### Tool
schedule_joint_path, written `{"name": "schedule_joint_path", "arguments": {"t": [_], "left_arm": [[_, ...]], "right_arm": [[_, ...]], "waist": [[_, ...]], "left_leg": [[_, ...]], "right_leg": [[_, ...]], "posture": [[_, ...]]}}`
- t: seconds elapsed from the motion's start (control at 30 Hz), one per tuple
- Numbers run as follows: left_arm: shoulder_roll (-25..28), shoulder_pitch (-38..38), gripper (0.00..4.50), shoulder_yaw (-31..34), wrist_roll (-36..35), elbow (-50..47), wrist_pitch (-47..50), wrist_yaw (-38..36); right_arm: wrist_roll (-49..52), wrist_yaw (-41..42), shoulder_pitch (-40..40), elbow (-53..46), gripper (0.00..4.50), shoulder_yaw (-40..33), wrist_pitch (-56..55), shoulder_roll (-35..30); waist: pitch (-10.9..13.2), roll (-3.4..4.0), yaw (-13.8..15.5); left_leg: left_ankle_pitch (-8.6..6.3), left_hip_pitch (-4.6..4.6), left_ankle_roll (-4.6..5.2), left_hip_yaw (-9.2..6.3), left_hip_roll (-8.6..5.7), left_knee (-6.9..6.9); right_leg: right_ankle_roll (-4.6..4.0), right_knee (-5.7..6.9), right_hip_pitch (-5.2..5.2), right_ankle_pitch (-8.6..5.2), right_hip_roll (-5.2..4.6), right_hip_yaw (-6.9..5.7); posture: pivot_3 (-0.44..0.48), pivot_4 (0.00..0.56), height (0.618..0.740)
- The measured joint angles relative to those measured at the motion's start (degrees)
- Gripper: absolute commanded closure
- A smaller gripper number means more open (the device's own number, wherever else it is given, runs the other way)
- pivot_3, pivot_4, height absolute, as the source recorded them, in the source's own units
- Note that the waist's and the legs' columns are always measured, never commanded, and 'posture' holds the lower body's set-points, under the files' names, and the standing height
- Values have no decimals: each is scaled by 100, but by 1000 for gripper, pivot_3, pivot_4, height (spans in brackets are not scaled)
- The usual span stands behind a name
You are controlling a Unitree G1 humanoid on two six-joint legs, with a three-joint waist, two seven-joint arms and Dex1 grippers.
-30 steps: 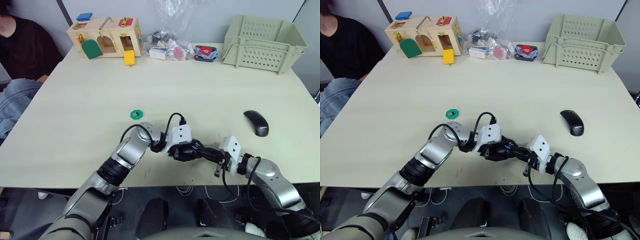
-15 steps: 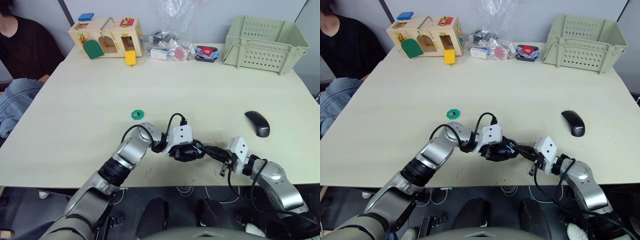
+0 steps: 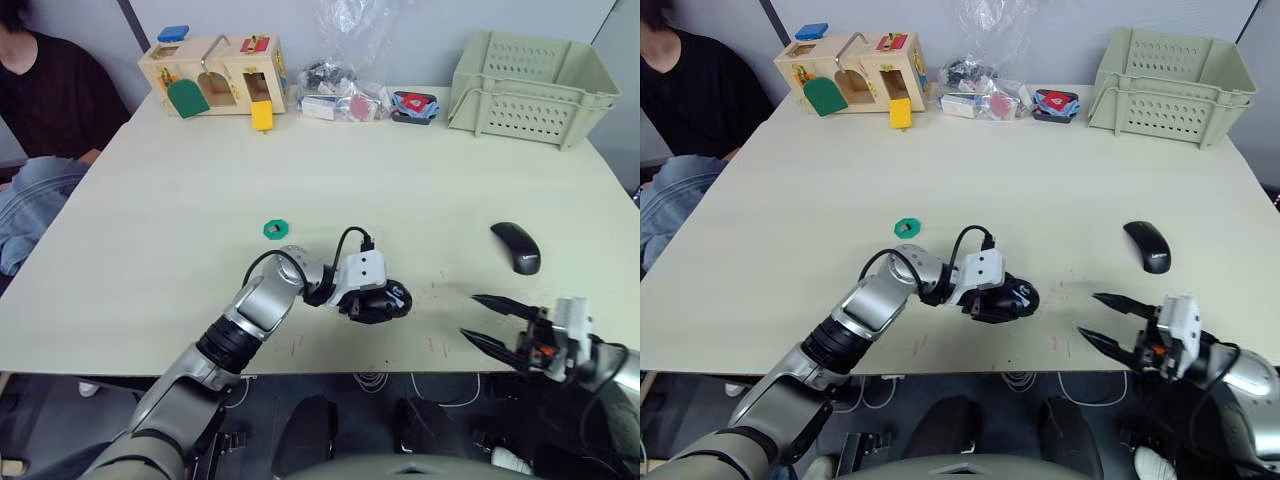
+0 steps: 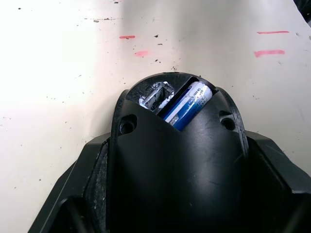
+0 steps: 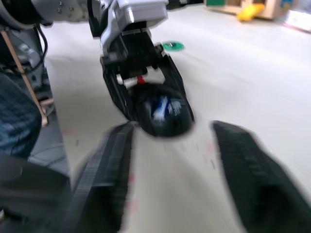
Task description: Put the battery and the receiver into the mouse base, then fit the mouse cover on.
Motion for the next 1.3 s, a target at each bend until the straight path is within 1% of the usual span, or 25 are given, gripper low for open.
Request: {"name": "schedule_joint_path", "arguments": {"t": [0.03, 0.07, 0.23, 0.43, 0.47, 0.6, 0.73, 0.8, 0.83, 0.87, 1.13, 1.3], "left_arm": [[-8, 2, 1364, -1, 4, -2, 0, 6], [-11, 5, 1364, -2, 4, -4, -1, 6], [-21, 7, 1364, -2, 10, -4, -5, 5], [-26, 5, 1364, -3, 11, -3, -5, 5], [-26, 5, 1364, -3, 11, -3, -5, 5], [-41, -11, 1364, -1, 10, 24, -7, 2], [-79, -41, 1364, 3, 10, 66, -10, 2], [-122, -43, 462, 6, 6, 101, -15, 5], [-137, -44, 182, 6, 7, 111, -14, 20], [-154, -44, 35, 19, 6, 137, -14, 63], [-173, -20, 35, 113, -39, 186, -80, 114], [-44, 139, 35, 239, -175, 57, -169, 57]], "right_arm": [[65, 130, 80, 3, 156, -81, -34, -3], [153, 330, 168, 49, 156, -188, -83, -9], [321, 771, 298, 404, 156, -479, -294, 10], [609, 1237, 263, 885, 156, -897, -381, 43], [632, 1274, 263, 913, 156, -910, -381, 40], [846, 1885, 202, 1168, 156, -1082, -404, 38], [916, 2157, 47, 1240, 156, -1117, -469, 52], [916, 2211, -5, 1244, 0, -1117, -470, 54], [915, 2219, -13, 1244, 0, -1117, -470, 54], [915, 2233, -25, 1246, 0, -1117, -470, 54], [907, 2334, -61, 1306, 0, -1117, -471, 91], [899, 2342, -92, 1344, 0, -1117, -472, 132]], "waist": [[-1, 1, 4], [0, 2, 6], [0, 2, 13], [1, 5, 16], [1, 5, 17], [2, 8, 19], [1, 9, 44], [1, 10, 72], [1, 10, 82], [1, 10, 96], [3, 14, 112], [20, 30, 88]], "left_leg": [[0, 1, 0, -1, 0, 0], [0, 0, 0, 0, 1, 0], [-1, 0, 1, 1, 1, 0], [-1, 0, 1, 1, 1, 0], [-1, 0, 1, 0, 1, 0], [-1, 0, 1, 1, 1, 0], [-1, 1, 1, 1, 0, 0], [-1, 0, 1, 3, -1, 0], [-1, 0, 1, 3, -1, 1], [-1, 0, 1, 3, -1, 1], [-1, 0, 1, 3, -2, 1], [-1, 0, 1, 4, 1, 0]], "right_leg": [[1, 0, 0, -1, 0, -1], [1, 0, 0, -1, 0, 0], [-1, -1, 0, 0, -1, 1], [-17, -1, 0, 10, -2, 2], [-17, -1, 0, 10, -2, 1], [-17, -1, 0, 10, -2, 2], [-18, -1, 0, 11, -3, 2], [-18, -1, 1, 11, -4, 3], [-18, -1, 0, 12, -4, 3], [-19, -1, 0, 12, -3, 3], [-20, -1, 0, 12, -2, 3], [-21, -1, -3, 13, 2, 4]], "posture": [[0, 150, 740], [0, 150, 740], [0, 150, 740], [0, 150, 740], [0, 150, 740], [0, 150, 740], [0, 150, 740], [0, 150, 740], [0, 150, 740], [0, 150, 740], [0, 150, 740], [0, 150, 740]]}}
